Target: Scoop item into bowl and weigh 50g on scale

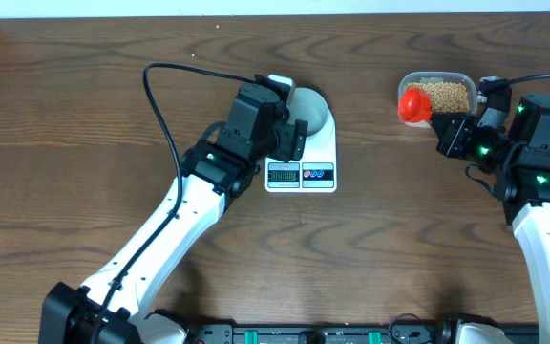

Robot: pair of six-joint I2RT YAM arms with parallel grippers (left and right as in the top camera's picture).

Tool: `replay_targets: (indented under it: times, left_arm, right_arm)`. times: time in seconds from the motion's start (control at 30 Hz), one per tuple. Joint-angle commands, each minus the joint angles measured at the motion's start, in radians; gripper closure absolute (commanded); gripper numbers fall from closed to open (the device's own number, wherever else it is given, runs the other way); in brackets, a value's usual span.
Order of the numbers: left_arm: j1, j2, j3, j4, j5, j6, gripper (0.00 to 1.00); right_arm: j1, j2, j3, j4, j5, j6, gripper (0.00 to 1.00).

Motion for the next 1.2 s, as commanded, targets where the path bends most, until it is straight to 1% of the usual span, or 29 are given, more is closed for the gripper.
replay_targets:
  times: [0.0,0.2,0.3,0.63,0.7,0.83,1.17]
  left_arm:
    - [0.003,-0.015,0.000,-0.025,-0.012,0.085,0.16]
    - [0.003,-0.015,0.000,-0.148,-0.012,0.243,0.17]
    - [0.003,-0.024,0.000,-0.209,-0.012,0.294,0.16]
    - [0.003,-0.167,0.000,-0.296,-0.012,0.295,0.16]
    - [0.003,-0.182,0.000,-0.303,-0.012,0.264,0.16]
    - [0.003,-0.173,-0.001,-0.322,-0.012,0.194,0.16]
    - [0.003,-0.142,-0.001,-0.341,-0.013,0.195,0.16]
  right_arm:
    - [-0.007,0.005,0.018,-0.002,0.019,0.003,0.99]
    - [-0.007,0.005,0.018,-0.003,0.018,0.015,0.99]
    - [-0.007,0.005,0.018,-0.006,0.018,0.014,0.99]
    - [-0.007,0.005,0.018,-0.046,0.019,0.002,0.99]
    - [-0.007,0.005,0.018,-0.046,0.019,0.002,0.99]
    - [-0.007,0.005,0.018,-0.051,0.019,-0.005,0.99]
    - [-0.006,0.005,0.018,-0.058,0.019,-0.006,0.99]
